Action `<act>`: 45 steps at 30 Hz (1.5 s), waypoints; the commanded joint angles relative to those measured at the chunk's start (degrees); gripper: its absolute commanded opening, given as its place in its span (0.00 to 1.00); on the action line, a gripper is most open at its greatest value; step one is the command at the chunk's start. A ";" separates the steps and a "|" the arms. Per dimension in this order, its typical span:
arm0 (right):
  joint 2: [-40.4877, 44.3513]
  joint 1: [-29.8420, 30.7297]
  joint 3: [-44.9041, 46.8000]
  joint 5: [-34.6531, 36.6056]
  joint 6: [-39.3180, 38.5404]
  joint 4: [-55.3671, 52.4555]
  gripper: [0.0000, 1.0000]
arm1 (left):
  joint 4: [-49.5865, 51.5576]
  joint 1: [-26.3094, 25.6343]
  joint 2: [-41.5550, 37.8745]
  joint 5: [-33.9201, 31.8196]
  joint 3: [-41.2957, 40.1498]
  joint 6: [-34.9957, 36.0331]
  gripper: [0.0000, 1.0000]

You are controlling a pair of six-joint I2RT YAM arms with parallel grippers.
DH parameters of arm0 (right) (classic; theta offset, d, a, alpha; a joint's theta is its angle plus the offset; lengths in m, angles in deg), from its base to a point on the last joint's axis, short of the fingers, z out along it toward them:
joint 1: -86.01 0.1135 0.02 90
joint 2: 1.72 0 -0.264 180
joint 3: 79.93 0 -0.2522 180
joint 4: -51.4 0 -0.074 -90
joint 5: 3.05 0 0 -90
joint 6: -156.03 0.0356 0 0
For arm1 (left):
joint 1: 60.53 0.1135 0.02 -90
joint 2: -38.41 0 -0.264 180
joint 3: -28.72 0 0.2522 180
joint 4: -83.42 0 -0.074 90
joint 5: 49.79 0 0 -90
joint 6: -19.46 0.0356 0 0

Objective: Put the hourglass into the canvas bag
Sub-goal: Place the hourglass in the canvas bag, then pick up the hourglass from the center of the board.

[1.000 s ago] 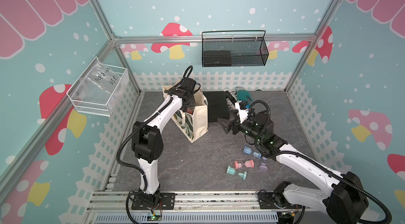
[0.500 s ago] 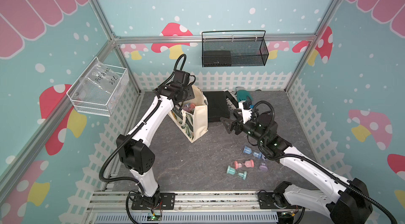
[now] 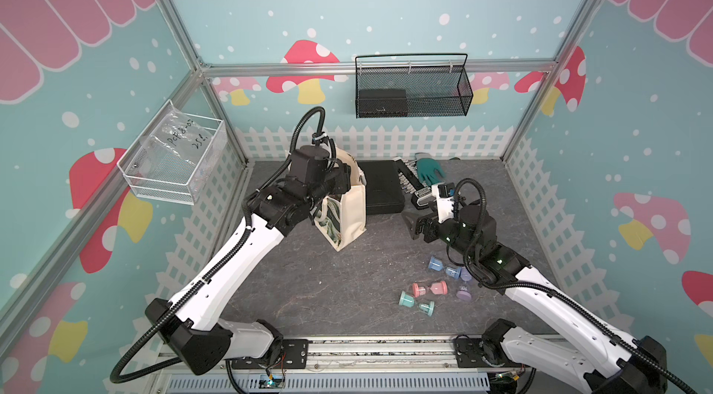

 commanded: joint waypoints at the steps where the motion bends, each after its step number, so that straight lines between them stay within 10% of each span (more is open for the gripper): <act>1: 2.05 -0.03 -2.23 4.28 1.96 -8.95 1.00 | -7.08 -2.93 -2.85 1.91 -4.62 4.04 0.64; 24: 11.58 -0.08 -2.82 17.40 19.41 -42.40 1.00 | -32.25 -17.73 6.56 22.90 -26.56 18.64 0.65; 45: 15.74 -0.04 0.56 16.54 24.62 -48.49 1.00 | -48.90 -23.32 35.95 32.53 -19.13 31.85 0.76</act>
